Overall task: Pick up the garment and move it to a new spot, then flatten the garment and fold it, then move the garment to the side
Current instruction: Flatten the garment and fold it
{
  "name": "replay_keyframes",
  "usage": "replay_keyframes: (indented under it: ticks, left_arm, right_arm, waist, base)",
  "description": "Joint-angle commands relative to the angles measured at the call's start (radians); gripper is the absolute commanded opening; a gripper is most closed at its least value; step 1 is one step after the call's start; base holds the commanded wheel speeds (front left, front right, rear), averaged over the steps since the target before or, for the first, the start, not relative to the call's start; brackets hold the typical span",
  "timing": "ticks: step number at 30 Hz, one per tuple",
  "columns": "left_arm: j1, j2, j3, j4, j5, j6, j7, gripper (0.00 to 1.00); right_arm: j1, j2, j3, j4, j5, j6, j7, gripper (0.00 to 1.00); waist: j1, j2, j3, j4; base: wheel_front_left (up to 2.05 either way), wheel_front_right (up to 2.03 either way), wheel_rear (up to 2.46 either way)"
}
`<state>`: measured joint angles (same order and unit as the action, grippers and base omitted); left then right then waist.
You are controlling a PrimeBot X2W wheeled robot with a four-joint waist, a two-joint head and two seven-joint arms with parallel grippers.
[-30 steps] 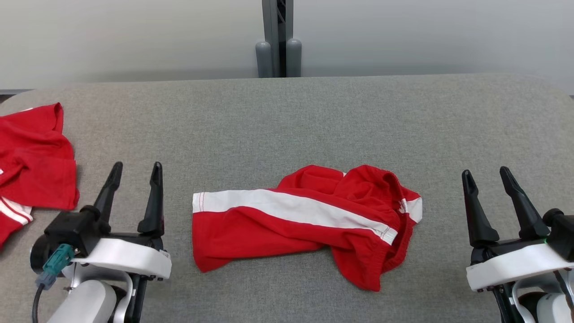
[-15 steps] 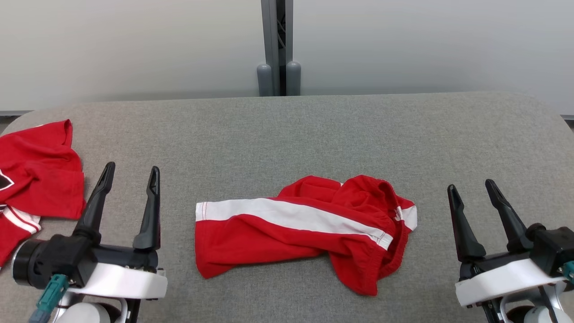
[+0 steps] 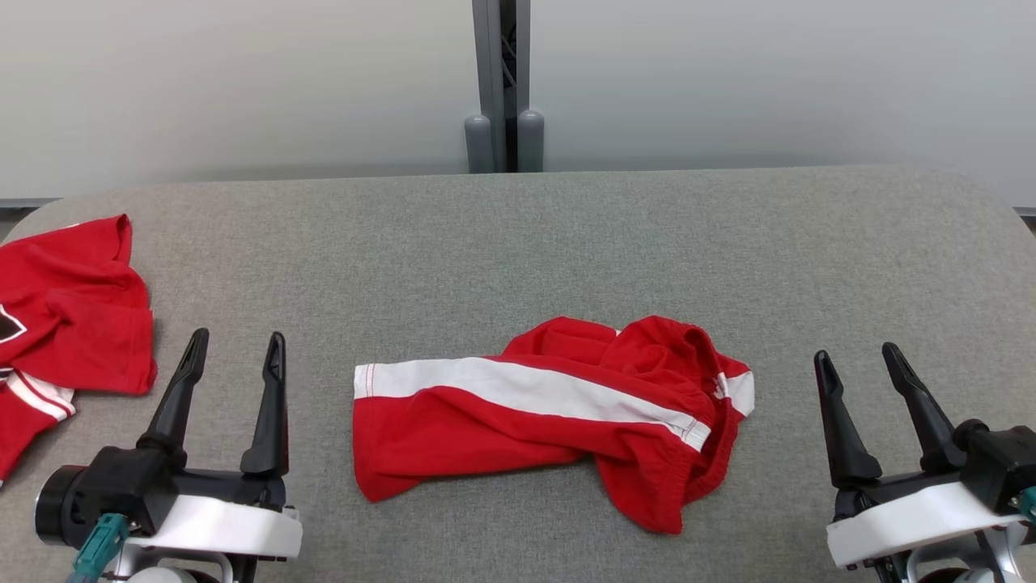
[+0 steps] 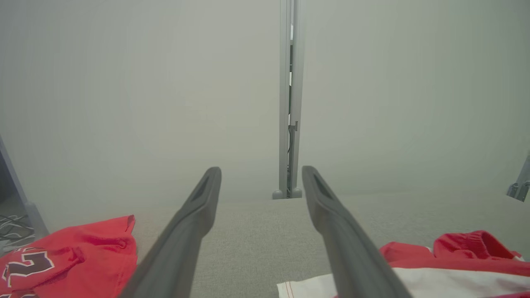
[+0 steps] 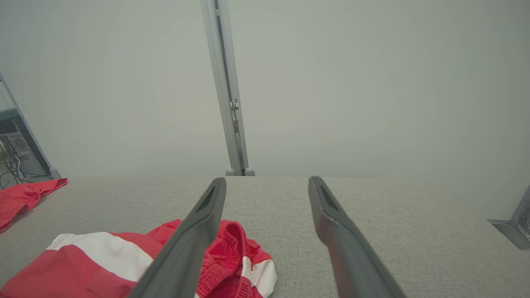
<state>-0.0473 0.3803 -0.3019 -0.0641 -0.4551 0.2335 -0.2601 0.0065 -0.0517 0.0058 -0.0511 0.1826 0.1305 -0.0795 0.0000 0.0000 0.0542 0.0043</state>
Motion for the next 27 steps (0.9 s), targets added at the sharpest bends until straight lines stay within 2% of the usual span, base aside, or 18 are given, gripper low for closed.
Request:
replay_keyframes:
  ticks: [1, 13, 18, 19, 27]
  left_arm:
    - [0.005, -0.004, 0.008, 0.004, 0.012, -0.005, -0.003, 1.00]
    - [-0.036, -0.030, 0.000, 0.049, 0.014, -0.058, 0.006, 1.00]
    - [-0.097, -0.040, -0.023, 0.156, -0.056, -0.120, 0.103, 1.00]
    - [-0.097, -0.040, -0.023, 0.156, -0.056, -0.120, 0.103, 1.00]
    - [-0.237, -0.058, -0.035, 0.424, -0.201, -0.244, 0.278, 1.00]
  right_arm:
    - [0.002, -0.001, -0.004, -0.002, 0.001, 0.001, 0.001, 1.00]
    - [-0.019, 0.000, 0.012, 0.000, 0.016, 0.001, 0.003, 1.00]
    - [-0.040, -0.001, 0.036, 0.005, 0.028, 0.001, -0.002, 1.00]
    - [-0.040, -0.001, 0.036, 0.005, 0.028, 0.001, -0.002, 1.00]
    - [-0.066, -0.001, 0.065, 0.044, 0.049, 0.001, -0.024, 1.00]
  waist:
    - [0.0000, 0.0000, 0.001, 0.001]
    - [0.0000, 0.0000, 0.024, -0.009]
    - [0.0000, 0.0000, 0.067, -0.044]
    - [0.0000, 0.0000, 0.067, -0.044]
    - [0.0000, 0.0000, 0.140, -0.108]
  base:
    - [0.00, 0.00, 0.00]
    - [0.00, 0.00, 0.00]
    - [0.00, 0.00, 0.00]
    - [0.00, 0.00, 0.00]
    - [0.00, 0.00, 0.00]
